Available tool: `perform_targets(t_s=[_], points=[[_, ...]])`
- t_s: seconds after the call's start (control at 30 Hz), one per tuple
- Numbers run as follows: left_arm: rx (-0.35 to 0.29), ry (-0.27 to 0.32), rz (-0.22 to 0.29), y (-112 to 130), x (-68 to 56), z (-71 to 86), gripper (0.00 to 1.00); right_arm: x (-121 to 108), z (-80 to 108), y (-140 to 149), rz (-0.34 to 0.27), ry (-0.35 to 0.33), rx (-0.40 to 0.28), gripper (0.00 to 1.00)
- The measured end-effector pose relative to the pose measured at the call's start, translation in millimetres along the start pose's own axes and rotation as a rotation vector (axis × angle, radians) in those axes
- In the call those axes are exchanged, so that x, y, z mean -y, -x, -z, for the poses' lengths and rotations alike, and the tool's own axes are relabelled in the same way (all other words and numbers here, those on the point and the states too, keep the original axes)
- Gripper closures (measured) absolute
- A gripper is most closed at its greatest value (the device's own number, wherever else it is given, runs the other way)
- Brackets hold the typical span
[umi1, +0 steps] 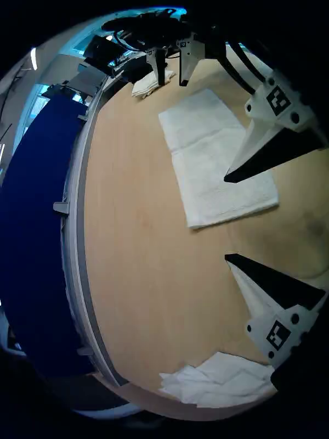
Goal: Fold towel
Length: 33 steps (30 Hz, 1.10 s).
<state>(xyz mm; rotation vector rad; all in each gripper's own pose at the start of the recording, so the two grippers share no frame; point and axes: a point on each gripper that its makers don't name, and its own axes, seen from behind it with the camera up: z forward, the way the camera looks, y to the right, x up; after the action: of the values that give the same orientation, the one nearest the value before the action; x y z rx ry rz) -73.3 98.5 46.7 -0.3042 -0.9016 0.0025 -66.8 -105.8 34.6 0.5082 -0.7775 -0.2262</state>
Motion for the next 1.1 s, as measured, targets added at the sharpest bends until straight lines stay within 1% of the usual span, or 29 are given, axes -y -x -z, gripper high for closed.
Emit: perform_targets(t_s=[0.27,0.4,0.57,0.77,0.87,0.97,1.1], points=[[0.001,-0.023,-0.014,28.0,3.0,25.1,0.03,11.6,18.9,20.1,-0.016,0.004,0.006,0.03],[0.007,-0.03,-0.017,38.4,5.2,31.5,0.03,13.2,23.9,26.4,-0.023,0.008,0.009,0.03],[0.004,-0.031,-0.002,42.5,5.6,35.1,0.03,14.1,26.3,28.4,-0.02,0.009,0.011,0.02],[-0.004,-0.043,0.004,45.0,7.2,42.1,0.04,20.2,27.4,32.3,0.009,-0.009,0.024,0.03],[-0.007,-0.06,0.003,51.1,10.9,50.6,0.04,24.5,27.2,37.0,0.035,-0.024,0.037,0.02],[-0.005,-0.08,0.016,61.9,14.7,62.2,0.03,28.1,25.8,42.9,0.061,-0.04,0.053,0.02],[0.008,-0.106,0.048,85.6,18.9,82.2,0.03,33.7,21.7,48.0,0.088,-0.069,0.073,0.02]])
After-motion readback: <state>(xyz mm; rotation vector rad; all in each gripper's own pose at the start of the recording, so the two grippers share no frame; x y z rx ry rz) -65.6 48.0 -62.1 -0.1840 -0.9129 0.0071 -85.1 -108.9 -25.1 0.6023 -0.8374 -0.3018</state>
